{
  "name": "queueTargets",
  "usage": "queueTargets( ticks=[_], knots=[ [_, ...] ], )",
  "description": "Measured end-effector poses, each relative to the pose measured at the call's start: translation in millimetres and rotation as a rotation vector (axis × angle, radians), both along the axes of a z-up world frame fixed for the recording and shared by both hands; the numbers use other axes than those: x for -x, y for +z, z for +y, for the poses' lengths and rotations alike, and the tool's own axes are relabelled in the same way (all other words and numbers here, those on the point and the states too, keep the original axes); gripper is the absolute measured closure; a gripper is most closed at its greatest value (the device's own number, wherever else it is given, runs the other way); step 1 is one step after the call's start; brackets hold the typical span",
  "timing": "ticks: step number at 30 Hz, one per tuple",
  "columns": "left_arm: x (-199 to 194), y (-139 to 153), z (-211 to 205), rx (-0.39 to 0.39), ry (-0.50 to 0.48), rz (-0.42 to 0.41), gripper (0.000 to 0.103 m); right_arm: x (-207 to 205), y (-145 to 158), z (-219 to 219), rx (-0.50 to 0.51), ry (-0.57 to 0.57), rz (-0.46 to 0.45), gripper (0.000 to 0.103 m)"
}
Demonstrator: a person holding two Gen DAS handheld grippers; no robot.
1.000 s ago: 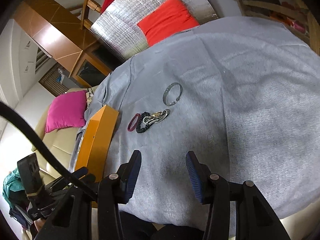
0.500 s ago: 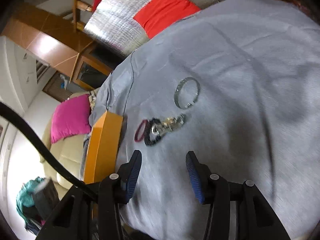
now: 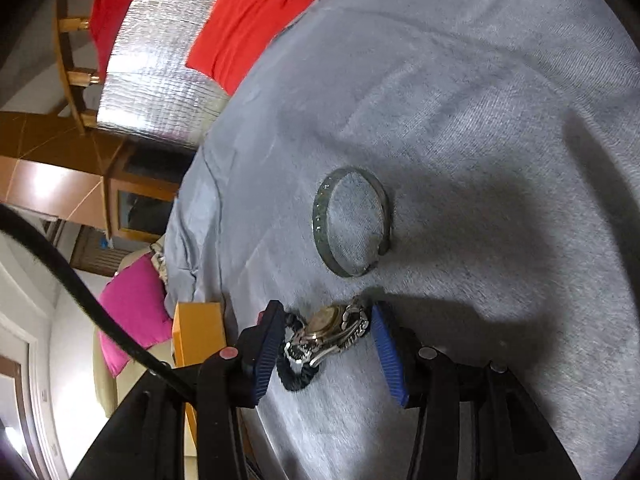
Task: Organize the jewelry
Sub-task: 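Grasp the silver keychain with the right tool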
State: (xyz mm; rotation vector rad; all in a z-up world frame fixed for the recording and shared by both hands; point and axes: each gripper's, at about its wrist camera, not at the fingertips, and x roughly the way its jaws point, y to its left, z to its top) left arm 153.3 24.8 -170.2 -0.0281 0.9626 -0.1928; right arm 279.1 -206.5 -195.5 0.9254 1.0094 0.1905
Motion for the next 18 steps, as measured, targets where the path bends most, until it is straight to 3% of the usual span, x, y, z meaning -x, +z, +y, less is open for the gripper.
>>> queueTargets(
  ticks=[2,4,7,18],
  knots=[
    [-2.3,0.0,1.2,0.003,0.006,0.001,0.04,-2.6,0.9,3.7,0.011,-0.007,0.006,0.058],
    [-2.8,0.0,1.6,0.006,0.011,0.003,0.04,-3.3,-0.3,5.9,0.045,-0.015,0.018,0.078],
    [-5.7,-0.5,0.4,-0.001,0.015,0.007,0.04,-3.4,-5.3,2.3,0.044,-0.028,0.016,0.089],
    [-31.9,2.1,-11.3,-0.044,0.001,-0.012,0.04,22.6,-0.3,-26.7,0.036,-0.062,-0.046,0.09]
  ],
)
